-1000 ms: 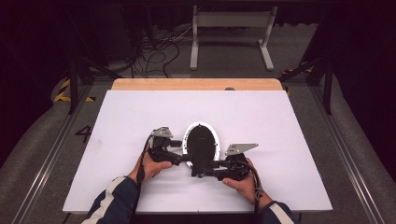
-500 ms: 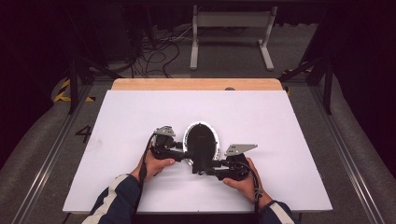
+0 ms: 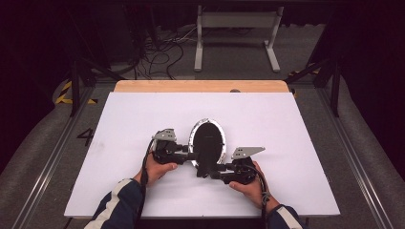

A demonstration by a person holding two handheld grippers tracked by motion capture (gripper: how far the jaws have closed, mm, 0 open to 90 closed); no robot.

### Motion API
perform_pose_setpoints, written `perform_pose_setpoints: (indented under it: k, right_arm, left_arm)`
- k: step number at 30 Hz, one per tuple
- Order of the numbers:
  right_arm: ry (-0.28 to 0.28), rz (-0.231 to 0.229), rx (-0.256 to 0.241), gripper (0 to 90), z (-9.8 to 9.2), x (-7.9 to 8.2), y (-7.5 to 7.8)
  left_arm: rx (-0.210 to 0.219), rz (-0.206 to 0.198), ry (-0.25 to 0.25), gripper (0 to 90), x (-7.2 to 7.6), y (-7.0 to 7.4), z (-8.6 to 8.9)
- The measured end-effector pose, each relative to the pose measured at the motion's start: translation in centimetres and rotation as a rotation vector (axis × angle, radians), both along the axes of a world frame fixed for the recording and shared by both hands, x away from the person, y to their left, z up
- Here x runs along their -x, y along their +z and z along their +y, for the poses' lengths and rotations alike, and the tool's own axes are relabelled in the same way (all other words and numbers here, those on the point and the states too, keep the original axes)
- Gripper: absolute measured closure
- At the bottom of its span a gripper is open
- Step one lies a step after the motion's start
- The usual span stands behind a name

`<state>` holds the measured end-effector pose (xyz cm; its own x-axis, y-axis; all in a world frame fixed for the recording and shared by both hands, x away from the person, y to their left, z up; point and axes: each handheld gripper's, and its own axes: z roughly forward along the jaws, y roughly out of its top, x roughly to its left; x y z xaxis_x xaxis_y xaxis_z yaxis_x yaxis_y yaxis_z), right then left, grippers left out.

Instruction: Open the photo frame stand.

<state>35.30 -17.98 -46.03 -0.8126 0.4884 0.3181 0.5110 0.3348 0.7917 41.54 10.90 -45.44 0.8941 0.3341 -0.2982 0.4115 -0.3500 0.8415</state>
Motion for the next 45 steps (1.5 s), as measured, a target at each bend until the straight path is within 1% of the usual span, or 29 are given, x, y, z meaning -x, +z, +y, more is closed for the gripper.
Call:
perform_pose_setpoints:
  k: [1, 4, 5, 6, 7, 8, 9, 10, 13, 14, 18, 19, 20, 21, 22, 26, 29, 35, 36, 37, 39, 43, 45]
  right_arm:
    - [0.005, 0.001, -0.006, 61.8, 0.0, 0.0, 0.0]
    - [0.015, 0.017, -0.036, 63.7, -0.1, 0.0, 0.1]
    - [0.018, 0.02, -0.043, 63.9, -0.1, -0.1, 0.1]
    - [0.016, 0.023, -0.053, 64.8, -0.2, -0.1, 0.1]
    - [0.009, 0.026, -0.066, 66.1, -0.3, -0.2, 0.2]
    - [0.005, 0.022, -0.065, 66.7, -0.4, -0.2, 0.4]
    - [0.002, 0.018, -0.065, 66.9, -0.4, -0.2, 0.5]
    - [-0.002, 0.016, -0.062, 67.5, -0.5, -0.3, 0.5]
    - [-0.006, 0.014, -0.057, 69.7, -0.6, -0.2, 0.7]
    - [-0.009, 0.009, -0.054, 70.6, -0.5, -0.2, 0.8]
    - [-0.019, -0.01, -0.052, 73.7, -0.4, 0.0, 1.1]
    - [-0.019, -0.01, -0.052, 73.7, -0.4, 0.0, 1.1]
    - [-0.022, -0.013, -0.047, 73.7, -0.4, 0.0, 1.1]
    - [-0.03, -0.016, -0.052, 73.3, -0.5, -0.1, 1.2]
    - [-0.03, -0.016, -0.052, 73.3, -0.5, -0.1, 1.2]
    - [-0.043, -0.029, -0.045, 72.9, -0.5, -0.3, 1.5]
    - [-0.049, -0.034, -0.037, 72.4, -0.4, -0.5, 1.5]
    - [-0.048, -0.046, -0.021, 72.1, -0.2, -0.7, 1.6]
    - [-0.046, -0.046, -0.018, 72.1, -0.2, -0.7, 1.6]
    - [-0.045, -0.047, -0.012, 72.0, -0.1, -0.6, 1.6]
    - [-0.043, -0.046, -0.005, 72.0, -0.1, -0.6, 1.6]
    - [-0.039, -0.05, 0.005, 71.9, 0.0, -0.5, 1.7]
    - [-0.04, -0.051, 0.009, 71.8, 0.0, -0.4, 1.7]
  left_arm:
    - [0.003, -0.007, -0.001, 61.1, 0.1, 0.1, 0.1]
    - [0.001, -0.065, -0.007, 63.6, 0.8, 0.4, 0.1]
    - [0.001, -0.075, -0.01, 64.3, 0.9, 0.6, 0.0]
    - [0.013, -0.082, -0.017, 65.5, 1.2, 0.6, -0.1]
    - [0.017, -0.111, -0.036, 67.1, 1.5, 0.8, -0.2]
    - [0.019, -0.127, -0.044, 68.8, 1.7, 1.0, -0.3]
    - [0.014, -0.146, -0.05, 70.0, 2.0, 1.2, -0.4]
    - [-0.003, -0.173, -0.052, 70.4, 2.3, 1.5, -0.6]
    - [-0.019, -0.201, -0.039, 71.0, 2.7, 1.7, -0.6]
    - [-0.021, -0.204, -0.036, 71.5, 2.7, 1.7, -0.6]
    - [-0.06, -0.264, -0.007, 76.7, 3.0, 1.8, -0.5]
    - [-0.06, -0.264, -0.007, 77.4, 3.0, 1.8, -0.5]
    - [-0.079, -0.286, -0.001, 77.4, 3.0, 1.8, -0.5]
    - [-0.075, -0.279, 0.013, 77.5, 2.9, 1.7, -0.5]
    - [-0.075, -0.279, 0.013, 77.4, 2.9, 1.7, -0.5]
    - [-0.093, -0.304, 0.037, 77.4, 2.8, 1.7, -0.6]
    - [-0.133, -0.354, 0.062, 77.3, 2.8, 1.8, -0.8]
    - [-0.164, -0.398, 0.096, 77.3, 2.7, 1.6, -0.7]
    - [-0.175, -0.409, 0.103, 77.4, 2.7, 1.6, -0.7]
    - [-0.181, -0.414, 0.102, 77.5, 2.7, 1.6, -0.7]
    - [-0.179, -0.414, 0.106, 77.6, 2.8, 1.5, -0.6]
    - [-0.2, -0.437, 0.108, 77.6, 2.9, 1.5, -0.8]
    - [-0.218, -0.452, 0.114, 77.6, 3.0, 1.5, -0.8]
